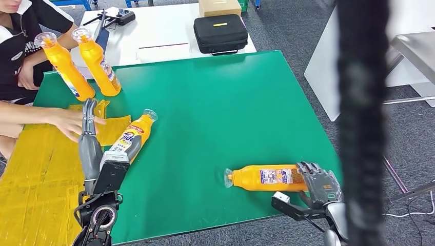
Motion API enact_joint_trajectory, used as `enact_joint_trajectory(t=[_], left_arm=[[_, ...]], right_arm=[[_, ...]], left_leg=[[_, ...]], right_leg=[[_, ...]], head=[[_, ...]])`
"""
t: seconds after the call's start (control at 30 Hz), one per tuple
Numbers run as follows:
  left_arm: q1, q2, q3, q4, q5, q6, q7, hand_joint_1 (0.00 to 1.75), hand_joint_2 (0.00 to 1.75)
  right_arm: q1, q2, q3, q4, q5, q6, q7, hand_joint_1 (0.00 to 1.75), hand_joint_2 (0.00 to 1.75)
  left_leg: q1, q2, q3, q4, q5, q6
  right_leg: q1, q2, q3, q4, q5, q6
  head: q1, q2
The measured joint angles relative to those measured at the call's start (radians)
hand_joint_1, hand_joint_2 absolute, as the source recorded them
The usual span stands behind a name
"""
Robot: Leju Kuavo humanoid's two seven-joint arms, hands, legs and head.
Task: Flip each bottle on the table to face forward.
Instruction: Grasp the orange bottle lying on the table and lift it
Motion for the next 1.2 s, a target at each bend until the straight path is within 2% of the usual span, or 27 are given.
enact_joint_trajectory(t=[0.6,0.87,1.2], left_arm=[[0.014,0.003,-0.014,-0.021,0.049,-0.016,-0.041,0.00,1.75],[0.014,0.003,-0.012,-0.021,0.069,-0.031,-0.053,0.00,1.75],[0.014,0.003,-0.009,-0.019,0.080,-0.033,-0.061,0.00,1.75]], right_arm=[[-0.008,0.027,0.000,0.030,0.012,-0.022,-0.004,1.75,1.75],[-0.013,0.056,-0.003,0.032,-0.070,-0.080,-0.051,1.75,1.75],[-0.014,0.086,-0.011,0.041,-0.095,-0.085,-0.064,1.75,1.75]], left_leg=[[0.000,0.001,0.001,0.000,0.000,0.000],[0.000,0.000,0.001,0.000,0.000,0.000],[0.000,0.000,0.000,0.000,0.000,0.000]], right_leg=[[0.000,0.000,0.001,0.000,0.000,0.000],[0.000,0.000,0.000,0.000,0.000,0.000],[0.000,0.000,0.000,0.000,-0.001,0.001]], head=[[0.000,0.000],[0.000,0.000],[0.000,0.000]])
